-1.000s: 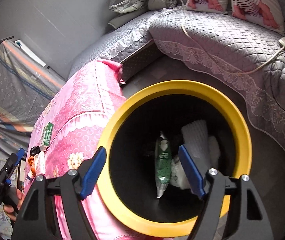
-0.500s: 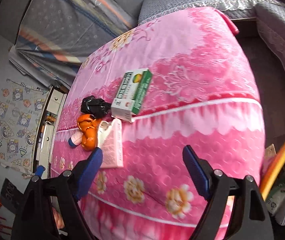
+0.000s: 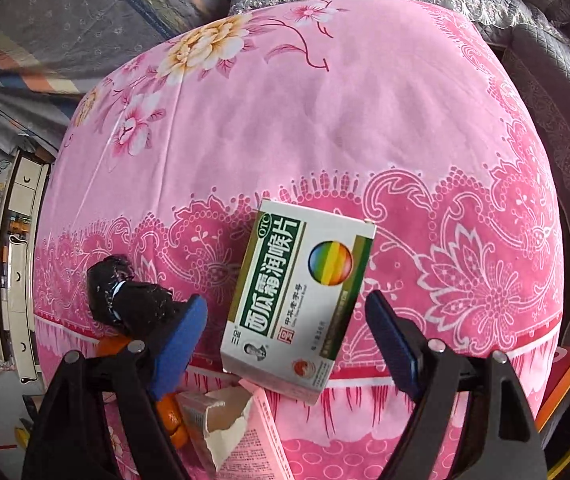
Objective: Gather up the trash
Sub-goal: 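Grasp the green-white medicine box with the right tool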
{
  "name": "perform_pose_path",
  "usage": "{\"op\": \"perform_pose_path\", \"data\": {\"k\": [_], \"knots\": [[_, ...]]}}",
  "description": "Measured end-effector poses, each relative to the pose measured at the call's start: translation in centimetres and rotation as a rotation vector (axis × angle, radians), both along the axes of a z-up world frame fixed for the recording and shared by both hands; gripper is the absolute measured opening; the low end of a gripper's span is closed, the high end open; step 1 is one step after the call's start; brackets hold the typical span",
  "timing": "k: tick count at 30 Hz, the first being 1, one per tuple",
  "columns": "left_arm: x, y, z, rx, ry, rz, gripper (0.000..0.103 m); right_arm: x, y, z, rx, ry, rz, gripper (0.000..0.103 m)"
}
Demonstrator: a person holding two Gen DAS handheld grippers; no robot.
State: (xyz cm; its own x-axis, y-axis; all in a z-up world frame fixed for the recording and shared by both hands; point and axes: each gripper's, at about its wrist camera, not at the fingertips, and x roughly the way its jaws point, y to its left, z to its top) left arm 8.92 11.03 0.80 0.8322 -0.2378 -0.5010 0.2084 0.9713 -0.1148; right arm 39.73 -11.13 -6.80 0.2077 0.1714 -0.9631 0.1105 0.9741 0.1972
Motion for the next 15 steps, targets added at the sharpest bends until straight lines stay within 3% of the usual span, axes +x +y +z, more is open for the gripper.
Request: {"op": "perform_pose_path", "data": {"k": [4, 11, 15], "knots": [[0.0, 0.2, -0.3, 0.014, 0.002, 0.007, 0.095, 0.5, 1.0, -0.9, -0.055, 0.012, 0.013, 0.069], [0.9, -0.6, -0.9, 0.010, 0.055, 0.004, 0.095, 1.5, 2.5, -1.9, -0.124, 0.007, 0.041, 0.067], [1.7, -2.1, -1.2, 0.007, 0.097, -0.025, 0.095, 1.5, 2.7, -1.6, -0.116, -0.023, 0.067, 0.065]]}}
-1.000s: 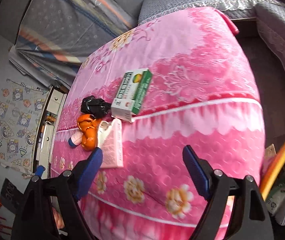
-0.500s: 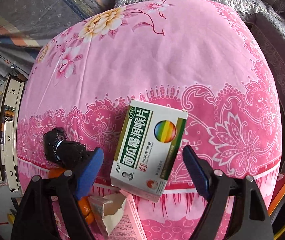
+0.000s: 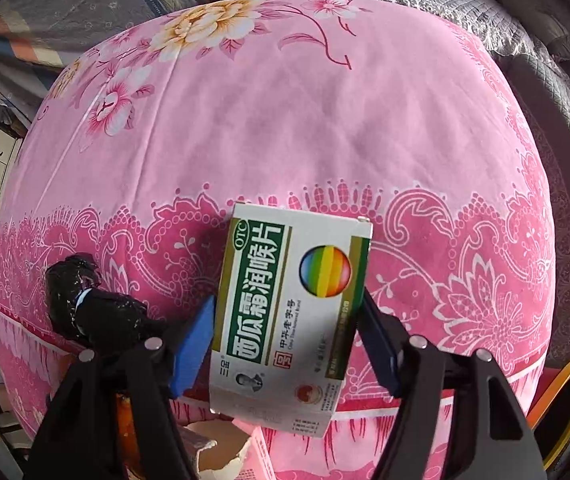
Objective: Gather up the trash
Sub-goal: 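Grasp the green-white medicine box with the right tool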
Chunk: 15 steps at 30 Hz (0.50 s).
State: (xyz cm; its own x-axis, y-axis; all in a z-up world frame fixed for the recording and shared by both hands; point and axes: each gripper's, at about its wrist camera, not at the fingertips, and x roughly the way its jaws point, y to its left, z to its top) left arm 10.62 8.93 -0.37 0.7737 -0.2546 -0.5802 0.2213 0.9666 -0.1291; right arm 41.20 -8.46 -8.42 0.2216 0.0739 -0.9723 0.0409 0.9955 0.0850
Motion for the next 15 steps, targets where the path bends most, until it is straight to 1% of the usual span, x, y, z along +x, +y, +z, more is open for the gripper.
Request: {"op": "perform_pose_path", "data": {"k": [3, 6, 10, 12, 15], "knots": [[0.5, -1.7, -0.1, -0.004, 0.027, -0.030, 0.095, -0.7, -1.0, 0.7, 0.066, -0.021, 0.009, 0.064], [1.4, -3.6, -0.5, -0.018, 0.074, -0.075, 0.095, -1.4, -2.4, 1.8, 0.148, -0.037, 0.010, 0.064], [3.1, -6.3, -1.0, -0.048, 0.151, -0.114, 0.095, -3.3, -4.9, 4.3, 0.229, -0.117, 0.003, 0.064], [4.1, -7.4, -1.4, -0.070, 0.188, -0.115, 0.095, -4.5, -6.3, 5.5, 0.280, -0.150, 0.007, 0.064], [5.5, -9.1, -1.7, -0.066, 0.224, -0.093, 0.095, -6.3, -7.9, 6.8, 0.324, -0.192, 0.024, 0.064]]}}
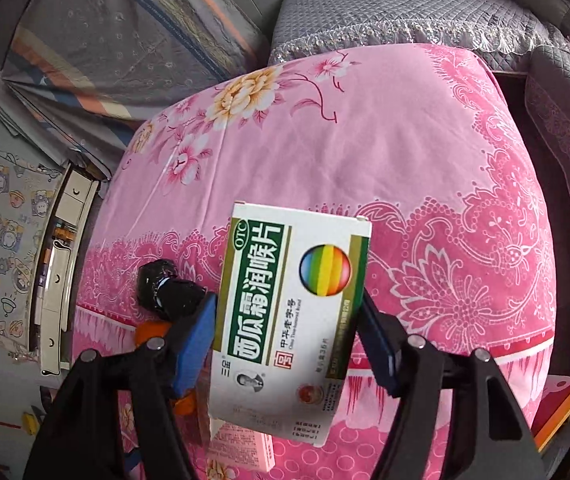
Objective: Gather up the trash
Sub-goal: 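Grasp the green-white medicine box with the right tool, then grasp the torn pink packet with the left tool while the right tool holds the medicine box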
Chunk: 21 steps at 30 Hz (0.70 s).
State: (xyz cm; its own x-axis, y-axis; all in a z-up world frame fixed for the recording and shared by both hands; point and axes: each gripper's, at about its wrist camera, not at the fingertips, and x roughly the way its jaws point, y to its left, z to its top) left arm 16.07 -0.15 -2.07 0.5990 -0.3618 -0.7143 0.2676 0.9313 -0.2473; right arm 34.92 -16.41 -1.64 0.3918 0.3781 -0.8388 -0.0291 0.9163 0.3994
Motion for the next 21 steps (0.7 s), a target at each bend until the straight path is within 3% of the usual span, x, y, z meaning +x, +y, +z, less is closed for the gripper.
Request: {"op": "perform_pose_path", "data": {"k": [10, 21], "knots": [[3.1, -5.0, -1.4, 0.131, 0.058, 0.065, 0.094, -6.8, -4.5, 2.0, 0.146, -0.088, 0.081, 0.064], [5.4, -6.7, -2.9, 0.275, 0.077, 0.138, 0.094, -11.1, -6.2, 3.6, 0.227, -0.163, 0.144, 0.065]]}}
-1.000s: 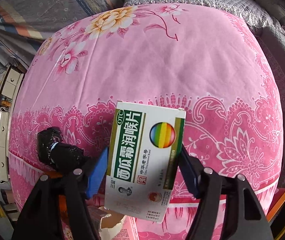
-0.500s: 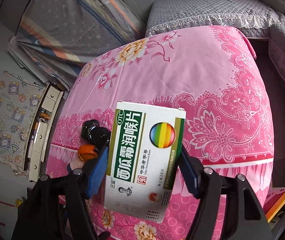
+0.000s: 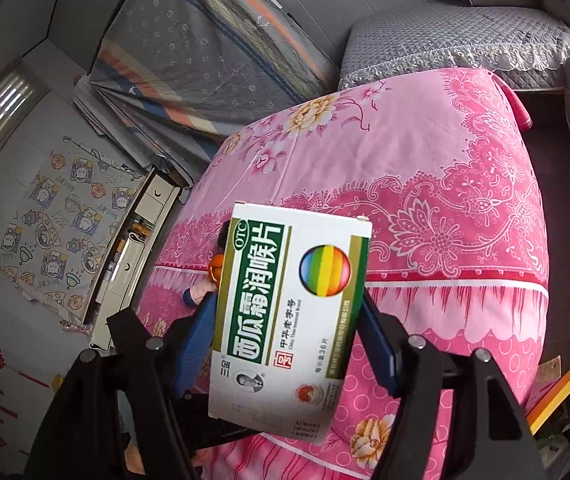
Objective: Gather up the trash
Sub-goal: 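Grasp the torn pink packet with the left tool while the right tool holds the medicine box, then carry the packet and medicine box over the bin while opening both tools to drop them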
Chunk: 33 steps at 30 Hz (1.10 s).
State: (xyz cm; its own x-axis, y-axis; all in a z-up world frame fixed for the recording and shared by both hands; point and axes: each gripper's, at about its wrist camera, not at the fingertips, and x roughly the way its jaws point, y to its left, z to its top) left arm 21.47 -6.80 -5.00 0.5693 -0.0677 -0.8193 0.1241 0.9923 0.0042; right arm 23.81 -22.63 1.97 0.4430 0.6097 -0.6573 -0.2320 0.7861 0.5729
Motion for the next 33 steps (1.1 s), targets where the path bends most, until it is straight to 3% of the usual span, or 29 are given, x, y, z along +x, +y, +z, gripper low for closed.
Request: {"op": "perform_pose_path", "data": {"k": [4, 15, 24, 29, 33], "knots": [[1.1, 0.0, -1.0, -0.004, 0.049, -0.001, 0.071, -0.7, -0.6, 0.2, 0.020, -0.008, -0.002, 0.065], [0.5, 1.2, -0.3, -0.069, 0.058, -0.012, 0.061, -2.2, -0.5, 0.7, 0.040, -0.012, 0.011, 0.065], [-6.2, 6.3, 5.2, -0.134, -0.108, -0.026, 0.061, -4.1, 2.3, 0.4, 0.036, 0.009, 0.091, 0.065], [-8.5, 9.2, 7.1, -0.111, -0.197, 0.015, 0.061, -5.5, 3.2, 0.1, 0.035, 0.019, 0.096, 0.065], [-9.6, 9.2, 8.7, -0.092, -0.266, -0.008, 0.061, -6.7, 2.7, 0.2, 0.058, 0.017, 0.067, 0.065]]}}
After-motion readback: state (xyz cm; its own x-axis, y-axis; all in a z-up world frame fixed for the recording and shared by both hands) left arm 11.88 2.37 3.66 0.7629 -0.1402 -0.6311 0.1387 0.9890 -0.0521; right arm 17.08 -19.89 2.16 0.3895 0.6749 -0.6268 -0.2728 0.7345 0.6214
